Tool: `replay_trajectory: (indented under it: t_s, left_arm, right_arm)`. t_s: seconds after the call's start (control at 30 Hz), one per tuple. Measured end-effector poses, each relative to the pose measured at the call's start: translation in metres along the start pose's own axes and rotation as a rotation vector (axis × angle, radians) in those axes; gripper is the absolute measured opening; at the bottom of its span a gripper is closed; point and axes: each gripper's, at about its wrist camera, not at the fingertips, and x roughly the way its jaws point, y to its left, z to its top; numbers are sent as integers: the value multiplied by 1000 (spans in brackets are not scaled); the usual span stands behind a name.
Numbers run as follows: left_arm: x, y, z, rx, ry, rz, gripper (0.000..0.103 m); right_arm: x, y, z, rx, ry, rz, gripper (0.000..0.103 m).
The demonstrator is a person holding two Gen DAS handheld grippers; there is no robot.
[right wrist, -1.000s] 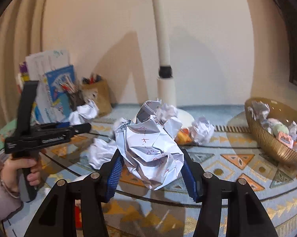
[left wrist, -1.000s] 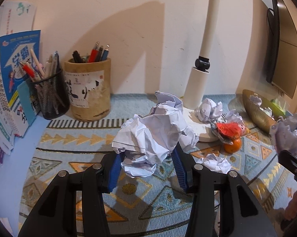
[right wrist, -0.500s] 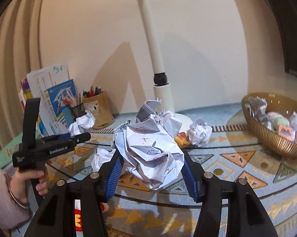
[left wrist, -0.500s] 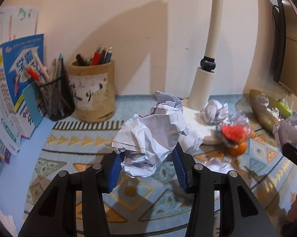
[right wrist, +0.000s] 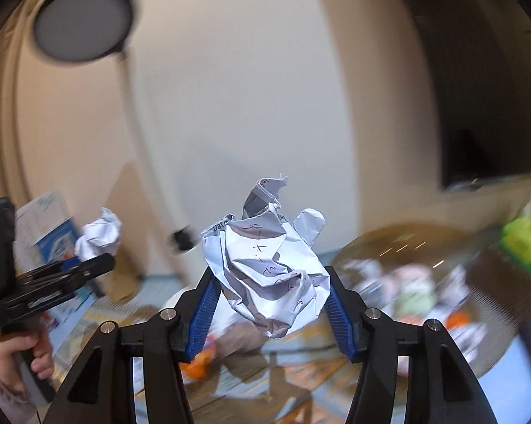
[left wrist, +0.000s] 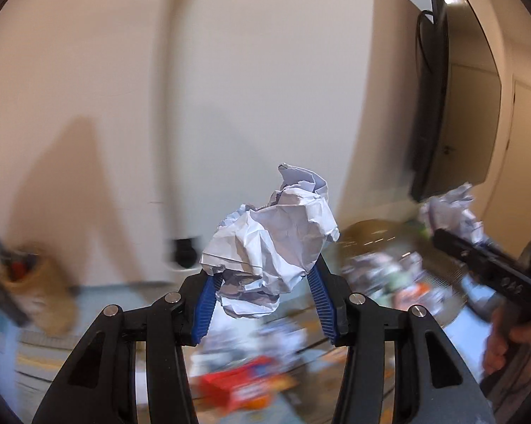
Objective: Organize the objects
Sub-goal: 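Carry both paper balls to the amber glass bowl and open both tools, then move both tools back to the paper near the lamp base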
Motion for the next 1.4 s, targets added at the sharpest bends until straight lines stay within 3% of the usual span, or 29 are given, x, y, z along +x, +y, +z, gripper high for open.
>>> replay_trajectory:
  t_s: [0.07,0.27,0.33,0.4,0.43,0.47,0.5,0.57,0.77,0.97,1.2,1.4]
  left_arm:
    - [14,-21,5,-2,13,-28,47]
    - [63,-97,-3,117,92,-137,48]
    - [80,-118,-14,149,136,-149,55]
    - [97,-141,-30,234,193,-140,101]
    - [101,-149,-37,267,216,-181,103]
    - [102,-153,-41,280,220,-216,103]
    - [102,-156,-45,277,226,-229,103]
    - [102,-153,-47,251,234,-230,102]
    - [94,-132,-38,164,255,-224,102]
    - [67,-86,-22,119,223,-185,103]
    - [15,11,4,32,132,-62,103]
    - [-1,87,-4,0,144,56,103]
  right_arm:
    - [0,-21,11,27,5,-24,57]
    - [10,-78,24,70,56,-121,58]
    - [16,-95,22,107,81,-134,58]
    - [21,-111,18,146,108,-144,61]
    - [25,-117,18,159,130,-176,75]
    - [31,-124,17,169,176,-218,103]
    - [39,-131,15,175,243,-255,103]
    - [43,-139,11,183,262,-266,103]
    - [35,-148,5,267,250,-225,103]
    - [30,-124,12,253,230,-213,103]
    - [26,-81,24,277,198,-140,103]
    - [47,-23,21,208,237,-79,103]
